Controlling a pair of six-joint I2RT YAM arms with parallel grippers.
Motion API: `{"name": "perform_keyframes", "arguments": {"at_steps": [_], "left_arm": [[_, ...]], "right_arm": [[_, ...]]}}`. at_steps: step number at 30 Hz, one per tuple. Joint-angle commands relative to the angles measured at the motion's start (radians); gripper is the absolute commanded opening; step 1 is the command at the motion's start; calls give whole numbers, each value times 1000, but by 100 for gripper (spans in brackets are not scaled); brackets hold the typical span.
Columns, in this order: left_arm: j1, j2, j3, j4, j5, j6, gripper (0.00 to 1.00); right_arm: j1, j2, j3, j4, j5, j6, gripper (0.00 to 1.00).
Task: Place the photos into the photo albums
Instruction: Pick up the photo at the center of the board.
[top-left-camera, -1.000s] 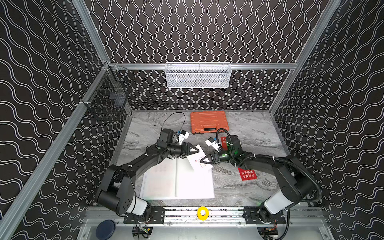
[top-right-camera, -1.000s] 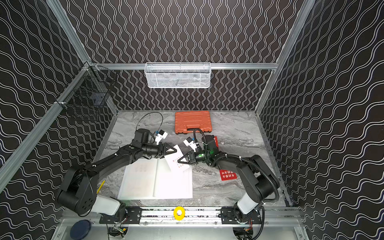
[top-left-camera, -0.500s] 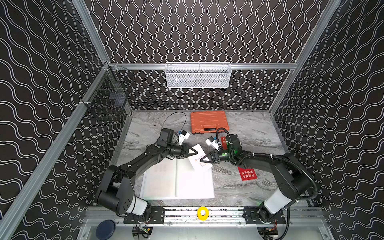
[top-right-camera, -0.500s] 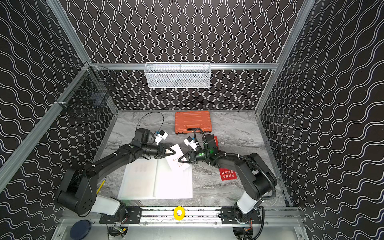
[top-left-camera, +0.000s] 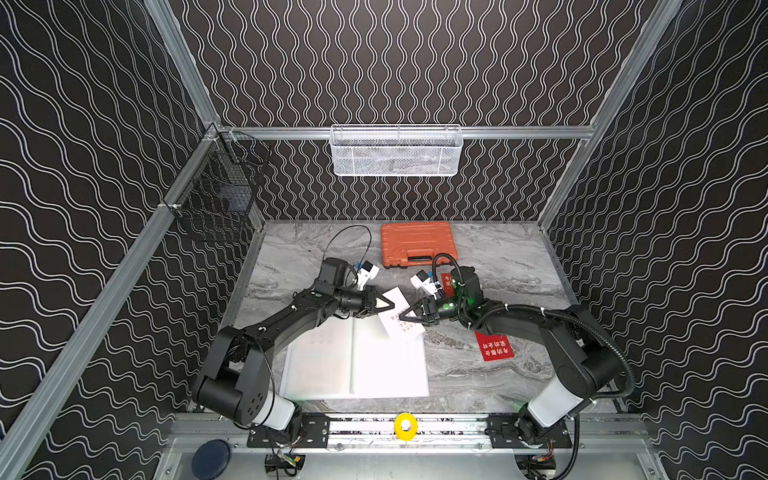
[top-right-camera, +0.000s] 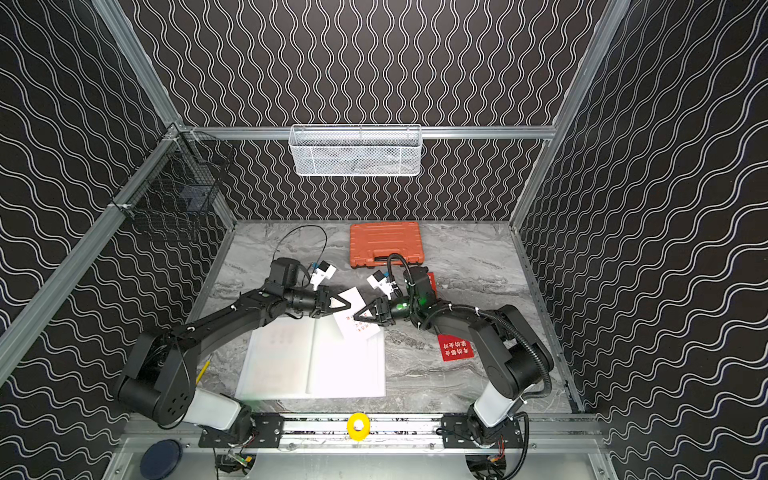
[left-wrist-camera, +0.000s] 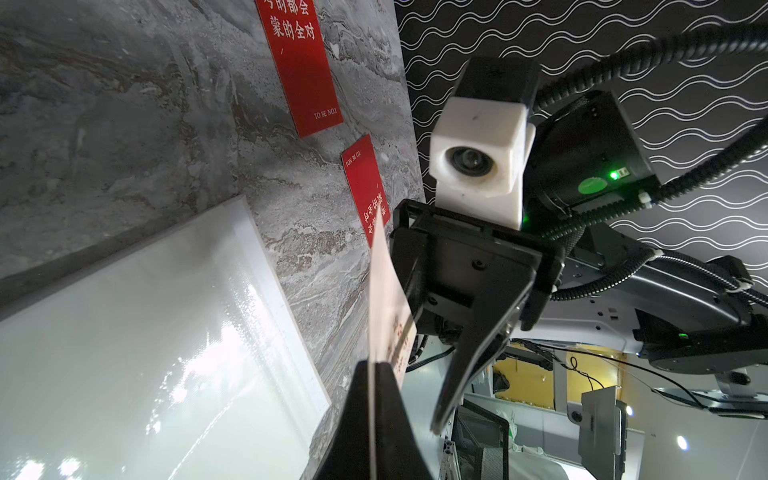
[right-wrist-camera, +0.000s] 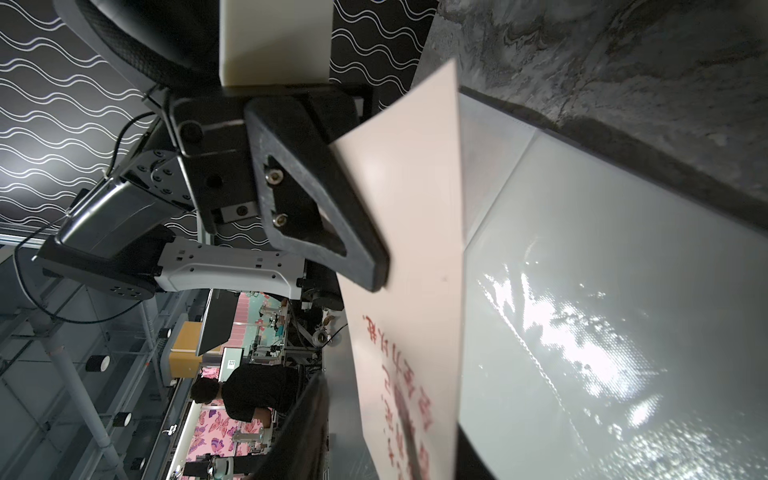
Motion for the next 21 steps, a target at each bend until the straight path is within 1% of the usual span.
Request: {"name": "perform_keyframes", "arguments": {"at_steps": [1, 4, 10, 16, 21], "left_arm": [[29, -3, -31, 124, 6, -93, 0], [66, -17, -61, 201, 1, -157, 0], [149, -55, -111, 272, -58, -234, 0], [196, -69, -184, 438, -123, -364, 0], [198, -70, -217, 518, -172, -413, 0]], "right_arm": [[-10, -10, -3, 66, 6, 40, 49], [-24, -17, -13, 39, 44, 48, 54], [-46, -49, -50, -37, 178, 61, 55], [-41, -88, -122, 92, 274, 215, 55], [2, -67, -116, 149, 335, 292, 54]]}}
